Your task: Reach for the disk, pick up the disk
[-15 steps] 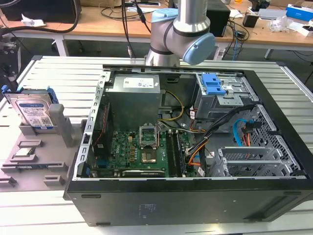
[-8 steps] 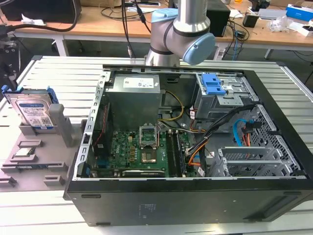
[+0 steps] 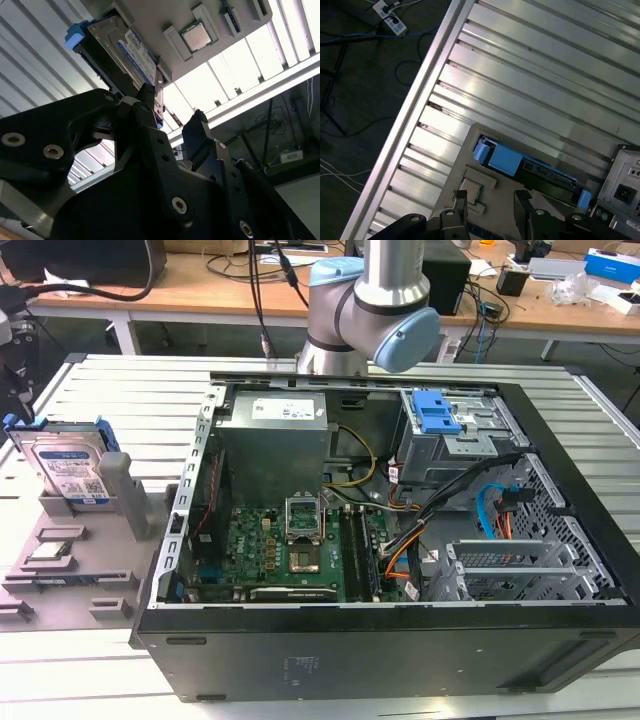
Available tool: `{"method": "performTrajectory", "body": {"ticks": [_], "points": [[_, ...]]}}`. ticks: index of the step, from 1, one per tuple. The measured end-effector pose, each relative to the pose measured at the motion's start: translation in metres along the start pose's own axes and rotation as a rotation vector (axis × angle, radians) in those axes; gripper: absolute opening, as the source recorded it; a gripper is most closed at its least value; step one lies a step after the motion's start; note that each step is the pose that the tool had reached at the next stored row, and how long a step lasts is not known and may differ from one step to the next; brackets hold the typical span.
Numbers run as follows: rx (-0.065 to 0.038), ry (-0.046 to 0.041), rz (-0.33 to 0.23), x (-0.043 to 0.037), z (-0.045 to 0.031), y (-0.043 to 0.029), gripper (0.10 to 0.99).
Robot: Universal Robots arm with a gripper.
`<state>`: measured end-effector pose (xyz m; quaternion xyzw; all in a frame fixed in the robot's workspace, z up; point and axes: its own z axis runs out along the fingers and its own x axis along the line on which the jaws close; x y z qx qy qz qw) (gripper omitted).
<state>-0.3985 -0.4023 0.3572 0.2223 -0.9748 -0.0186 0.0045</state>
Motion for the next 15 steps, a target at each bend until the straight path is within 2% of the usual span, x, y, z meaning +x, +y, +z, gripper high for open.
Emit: {"method": "performTrajectory", "body": {"ticks": [15], "points": [[0.000, 0.0108, -0.283, 0.0000, 0.0000, 0.0000, 0.498]]}}
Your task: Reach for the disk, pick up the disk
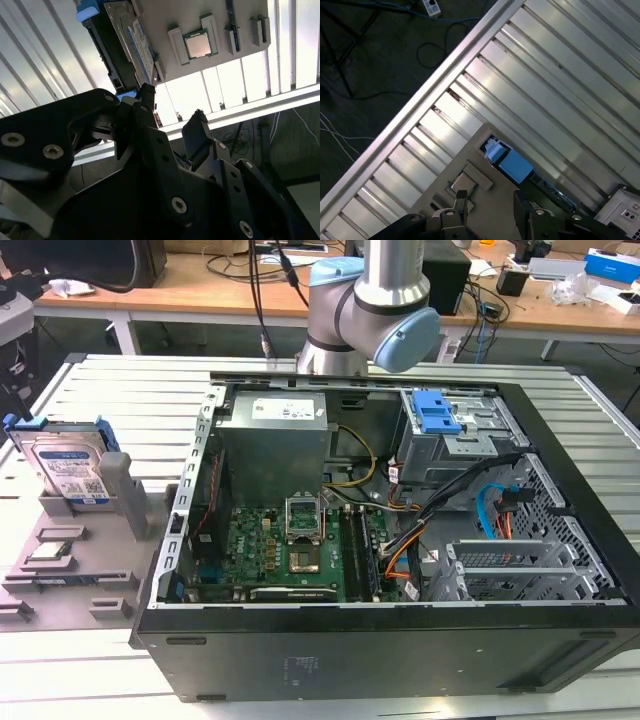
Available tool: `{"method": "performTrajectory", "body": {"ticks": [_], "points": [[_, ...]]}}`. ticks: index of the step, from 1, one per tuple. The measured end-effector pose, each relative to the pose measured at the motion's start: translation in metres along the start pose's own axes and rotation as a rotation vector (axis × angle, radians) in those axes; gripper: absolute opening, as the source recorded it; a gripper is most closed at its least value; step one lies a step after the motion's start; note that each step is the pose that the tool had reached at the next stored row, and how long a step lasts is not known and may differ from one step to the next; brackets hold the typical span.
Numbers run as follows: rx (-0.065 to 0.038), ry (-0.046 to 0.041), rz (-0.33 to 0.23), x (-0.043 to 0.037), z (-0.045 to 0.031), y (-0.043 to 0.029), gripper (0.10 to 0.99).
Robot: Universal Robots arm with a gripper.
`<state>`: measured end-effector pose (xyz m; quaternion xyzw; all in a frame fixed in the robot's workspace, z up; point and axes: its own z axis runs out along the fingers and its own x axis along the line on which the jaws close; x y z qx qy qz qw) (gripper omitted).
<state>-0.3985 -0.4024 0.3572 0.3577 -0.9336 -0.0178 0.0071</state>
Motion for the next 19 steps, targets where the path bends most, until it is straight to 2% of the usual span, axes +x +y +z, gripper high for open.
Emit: {"method": "performTrajectory", "body": {"ticks": [6, 9, 13, 15, 19], "points": [[0.000, 0.0035, -0.093, 0.0000, 0.0000, 0.0000, 0.498], [0.000, 0.0064, -0.168, 0.0000, 0.0000, 0.0000, 0.498], [0.000, 0.0083, -0.216, 0.0000, 0.0000, 0.0000, 0.498], [0.000, 0.0100, -0.262, 0.0000, 0.0000, 0.0000, 0.498], [0.000, 0.0116, -0.305, 0.0000, 0.0000, 0.0001, 0.498]]}}
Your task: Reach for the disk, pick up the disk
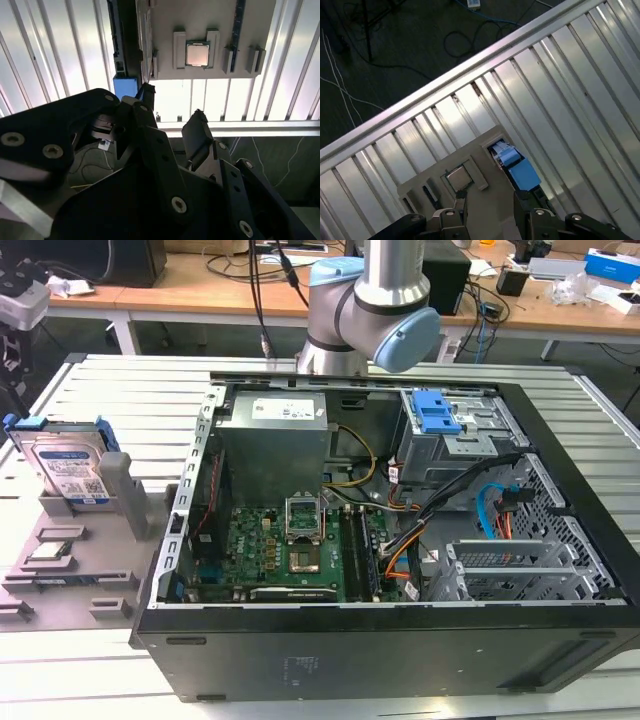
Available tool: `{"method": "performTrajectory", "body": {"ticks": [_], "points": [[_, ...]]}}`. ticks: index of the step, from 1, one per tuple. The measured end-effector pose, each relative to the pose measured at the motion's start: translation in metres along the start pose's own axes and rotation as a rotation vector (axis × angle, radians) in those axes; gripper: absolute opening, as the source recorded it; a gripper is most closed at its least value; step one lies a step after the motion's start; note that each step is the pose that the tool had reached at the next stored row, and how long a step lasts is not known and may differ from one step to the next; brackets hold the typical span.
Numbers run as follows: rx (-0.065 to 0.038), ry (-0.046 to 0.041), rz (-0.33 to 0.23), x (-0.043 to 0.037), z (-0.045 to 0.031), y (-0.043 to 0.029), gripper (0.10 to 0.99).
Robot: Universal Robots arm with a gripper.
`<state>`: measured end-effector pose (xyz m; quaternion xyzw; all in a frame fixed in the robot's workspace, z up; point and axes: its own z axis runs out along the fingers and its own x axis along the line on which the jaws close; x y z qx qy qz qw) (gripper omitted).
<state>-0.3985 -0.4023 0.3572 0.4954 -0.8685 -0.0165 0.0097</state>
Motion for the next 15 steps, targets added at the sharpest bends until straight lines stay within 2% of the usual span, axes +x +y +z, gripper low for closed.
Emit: {"method": "performTrajectory", "body": {"ticks": [6, 10, 14, 15], "points": [[0.000, 0.0030, -0.081, 0.0000, 0.0000, 0.0000, 0.498], [0.000, 0.0067, -0.175, 0.0000, 0.0000, 0.0000, 0.498], [0.000, 0.0091, -0.238, 0.0000, 0.0000, 0.0000, 0.498], [0.000, 0.0103, -0.271, 0.0000, 0.0000, 0.0000, 0.498]]}}
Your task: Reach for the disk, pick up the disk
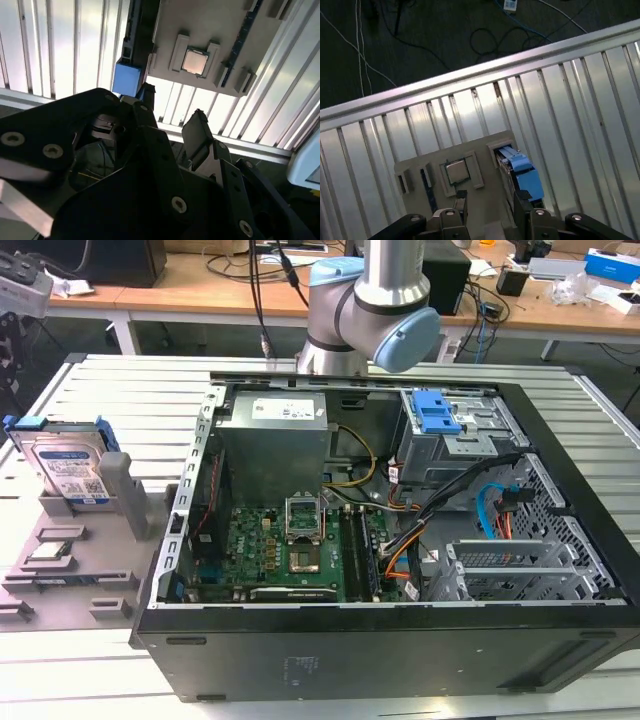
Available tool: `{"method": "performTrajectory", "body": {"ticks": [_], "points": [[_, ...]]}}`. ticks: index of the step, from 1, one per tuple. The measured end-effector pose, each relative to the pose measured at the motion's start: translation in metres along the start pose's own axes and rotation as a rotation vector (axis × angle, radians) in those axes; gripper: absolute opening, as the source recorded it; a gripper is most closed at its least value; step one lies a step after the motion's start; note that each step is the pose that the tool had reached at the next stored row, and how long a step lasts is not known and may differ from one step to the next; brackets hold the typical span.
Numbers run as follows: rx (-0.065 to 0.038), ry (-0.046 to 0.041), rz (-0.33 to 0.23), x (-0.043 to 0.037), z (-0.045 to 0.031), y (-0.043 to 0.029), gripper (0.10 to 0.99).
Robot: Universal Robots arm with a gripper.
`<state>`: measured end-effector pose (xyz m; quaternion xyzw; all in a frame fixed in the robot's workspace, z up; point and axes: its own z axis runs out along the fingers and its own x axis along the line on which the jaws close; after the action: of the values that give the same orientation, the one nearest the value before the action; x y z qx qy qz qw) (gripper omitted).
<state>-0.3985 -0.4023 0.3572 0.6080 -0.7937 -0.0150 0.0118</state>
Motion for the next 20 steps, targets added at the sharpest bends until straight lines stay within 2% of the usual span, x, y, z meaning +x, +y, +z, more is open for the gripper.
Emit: {"method": "performTrajectory", "body": {"ticks": [8, 9, 17, 20], "points": [[0.000, 0.0046, -0.119, 0.0000, 0.0000, 0.0000, 0.498], [0.000, 0.0058, -0.150, 0.0000, 0.0000, 0.0000, 0.498], [0.000, 0.0112, -0.293, 0.0000, 0.0000, 0.0000, 0.498], [0.000, 0.0114, -0.293, 0.0000, 0.0000, 0.0000, 0.498]]}}
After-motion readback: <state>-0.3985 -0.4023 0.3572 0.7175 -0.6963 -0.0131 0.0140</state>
